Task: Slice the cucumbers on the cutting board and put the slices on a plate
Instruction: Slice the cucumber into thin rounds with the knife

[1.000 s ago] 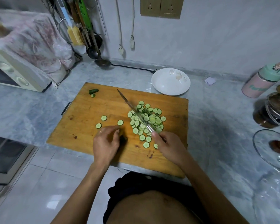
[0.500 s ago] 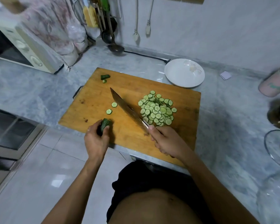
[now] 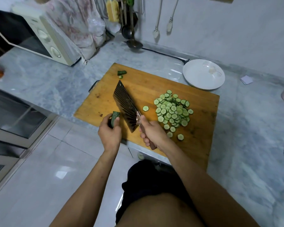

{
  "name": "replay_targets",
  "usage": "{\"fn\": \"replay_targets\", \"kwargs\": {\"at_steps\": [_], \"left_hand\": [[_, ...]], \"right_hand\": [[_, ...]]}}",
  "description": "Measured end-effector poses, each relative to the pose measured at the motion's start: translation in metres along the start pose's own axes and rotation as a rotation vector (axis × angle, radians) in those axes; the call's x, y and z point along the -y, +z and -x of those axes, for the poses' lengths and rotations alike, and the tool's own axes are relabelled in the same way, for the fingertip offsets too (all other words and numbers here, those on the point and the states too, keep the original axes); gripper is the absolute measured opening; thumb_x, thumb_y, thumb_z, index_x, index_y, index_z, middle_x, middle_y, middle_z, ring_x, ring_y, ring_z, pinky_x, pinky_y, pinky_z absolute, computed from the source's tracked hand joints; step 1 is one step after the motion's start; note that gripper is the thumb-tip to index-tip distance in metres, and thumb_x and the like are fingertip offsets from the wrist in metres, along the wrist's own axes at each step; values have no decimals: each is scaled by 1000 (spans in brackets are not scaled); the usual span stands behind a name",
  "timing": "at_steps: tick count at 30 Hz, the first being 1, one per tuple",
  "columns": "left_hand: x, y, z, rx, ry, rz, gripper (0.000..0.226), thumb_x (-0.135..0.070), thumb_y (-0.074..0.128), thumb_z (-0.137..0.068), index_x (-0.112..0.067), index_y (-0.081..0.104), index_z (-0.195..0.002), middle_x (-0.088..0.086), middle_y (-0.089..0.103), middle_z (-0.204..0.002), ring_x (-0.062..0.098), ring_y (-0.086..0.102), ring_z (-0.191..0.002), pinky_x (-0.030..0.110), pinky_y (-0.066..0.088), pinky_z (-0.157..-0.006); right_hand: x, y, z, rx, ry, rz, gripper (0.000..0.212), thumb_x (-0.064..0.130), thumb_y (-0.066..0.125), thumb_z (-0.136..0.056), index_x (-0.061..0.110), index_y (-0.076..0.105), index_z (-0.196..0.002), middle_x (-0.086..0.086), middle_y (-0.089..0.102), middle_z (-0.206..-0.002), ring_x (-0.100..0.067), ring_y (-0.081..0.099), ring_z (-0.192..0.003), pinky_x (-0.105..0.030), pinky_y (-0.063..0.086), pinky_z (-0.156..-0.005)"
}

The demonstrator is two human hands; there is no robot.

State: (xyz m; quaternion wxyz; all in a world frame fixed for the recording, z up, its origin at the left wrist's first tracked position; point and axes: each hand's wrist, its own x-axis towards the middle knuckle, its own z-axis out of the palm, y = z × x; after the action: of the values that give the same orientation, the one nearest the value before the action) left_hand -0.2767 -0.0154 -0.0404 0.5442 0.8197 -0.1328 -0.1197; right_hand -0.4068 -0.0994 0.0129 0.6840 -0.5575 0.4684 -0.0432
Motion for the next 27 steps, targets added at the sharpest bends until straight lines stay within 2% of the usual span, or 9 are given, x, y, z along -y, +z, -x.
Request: {"fn": "replay_targets", "kwargs": {"at_steps": [4, 7, 10, 14, 19, 23, 27], "left_hand": [[7, 4, 0, 77, 2, -15, 34, -28, 67, -88, -19, 64, -121, 2, 67, -115, 18, 60, -108, 39, 49, -98], [9, 8, 1, 123, 14, -41, 37, -31, 67, -88, -20, 64, -122, 2, 66, -116, 18, 60, -109, 41, 48, -99], [10, 10, 2, 152, 32, -59, 37, -32, 67, -88, -21, 63, -123, 2, 66, -116, 18, 60, -109, 42, 49, -99], [10, 13, 2, 193, 42, -64, 38, -34, 67, -87, -22, 63, -122, 1, 66, -116, 18, 60, -108, 42, 50, -97], [3, 18, 7, 203, 55, -58, 35, -29, 67, -89, -18, 64, -122, 1, 67, -116, 18, 59, -109, 41, 49, -98], [3, 21, 12, 219, 92, -88, 34, -27, 67, -89, -18, 64, -122, 2, 66, -118, 20, 58, -111, 41, 48, -100], [4, 19, 14, 282, 171, -186, 34, -21, 67, -89, -16, 64, -123, 5, 64, -120, 22, 56, -113, 31, 44, -98]], "right_hand": [[-11, -22, 8, -85, -6, -42, 55, 57, 37, -102, 11, 56, -80, 1, 49, -55, -13, 42, -40, -23, 36, -41], [-18, -44, 18, -141, -54, -37, 59, 60, 36, -101, 8, 57, -81, -1, 50, -55, -12, 43, -41, -23, 38, -42], [-23, -61, 28, -193, -101, -3, 63, 62, 35, -100, 7, 55, -75, -9, 50, -61, -14, 43, -43, -24, 39, -44], [-26, -70, 36, -199, -121, 23, 62, 63, 36, -99, 11, 55, -71, -9, 50, -60, -15, 42, -42, -27, 37, -45], [-20, -51, 39, -120, -86, 16, 57, 60, 34, -102, 11, 56, -82, -4, 49, -60, -14, 41, -42, -24, 36, -43], [-22, -36, 32, -86, -46, -1, 56, 60, 35, -101, 12, 54, -80, -1, 47, -58, -16, 41, -43, -26, 35, -45], [-27, -48, 30, -131, 7, -26, 58, 62, 35, -101, 12, 57, -80, 0, 50, -57, -15, 43, -42, -26, 37, -46]]}}
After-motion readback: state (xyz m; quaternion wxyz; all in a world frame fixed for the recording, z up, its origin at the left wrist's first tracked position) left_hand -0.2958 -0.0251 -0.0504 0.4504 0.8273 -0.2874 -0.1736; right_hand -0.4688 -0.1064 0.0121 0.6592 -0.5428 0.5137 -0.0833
